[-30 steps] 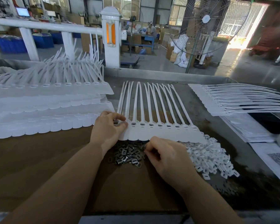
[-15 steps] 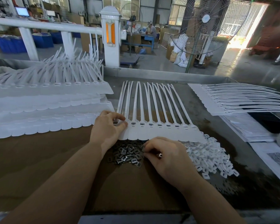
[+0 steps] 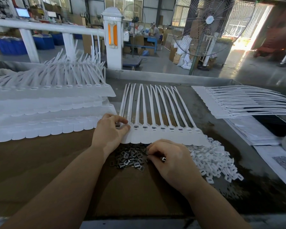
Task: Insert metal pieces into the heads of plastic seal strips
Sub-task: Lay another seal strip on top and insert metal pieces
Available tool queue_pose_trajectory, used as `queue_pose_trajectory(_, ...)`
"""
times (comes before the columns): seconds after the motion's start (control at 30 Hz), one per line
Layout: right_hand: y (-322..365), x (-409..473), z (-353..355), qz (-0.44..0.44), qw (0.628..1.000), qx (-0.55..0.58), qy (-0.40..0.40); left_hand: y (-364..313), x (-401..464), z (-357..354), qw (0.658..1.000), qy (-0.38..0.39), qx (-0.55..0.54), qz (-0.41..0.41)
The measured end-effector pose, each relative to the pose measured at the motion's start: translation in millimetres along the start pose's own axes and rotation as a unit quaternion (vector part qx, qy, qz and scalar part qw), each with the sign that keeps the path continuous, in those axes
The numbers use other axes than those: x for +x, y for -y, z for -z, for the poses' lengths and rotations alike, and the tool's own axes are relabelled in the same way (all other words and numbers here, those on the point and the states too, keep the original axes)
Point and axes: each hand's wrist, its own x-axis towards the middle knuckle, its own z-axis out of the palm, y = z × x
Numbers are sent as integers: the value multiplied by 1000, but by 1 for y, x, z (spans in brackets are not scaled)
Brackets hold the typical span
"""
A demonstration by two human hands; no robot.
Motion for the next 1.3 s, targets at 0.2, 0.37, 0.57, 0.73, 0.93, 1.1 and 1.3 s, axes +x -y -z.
queue_pose_trajectory(0.2, 1, 0, 0, -6, 1000, -2, 4, 0, 0, 0, 1000, 2, -4, 5)
queue_pose_trajectory(0.37, 1, 0, 1, -8, 1000, -6, -6, 0, 0, 0, 1000, 0, -5, 8)
queue_pose_trajectory(0.57, 3, 2, 4, -11, 999, -18, -32, 0, 1, 0, 1000, 2, -1, 3)
queue_pose_trajectory(0.73, -7, 6, 16, -75, 992, 0, -98, 0, 1, 1, 1000, 0, 5, -3)
queue_pose_trajectory(0.93, -40, 20, 45, -245, 957, 20, -155, -1, 1, 1, 1000, -2, 16, -7)
queue_pose_trajectory(1.1, -66, 30, 62, -306, 942, 7, -138, 0, 0, 1, 1000, -4, 18, -4)
queue_pose_trajectory(1.3, -78, 36, 60, -314, 946, -45, -74, 0, 1, 0, 1000, -7, 23, -4)
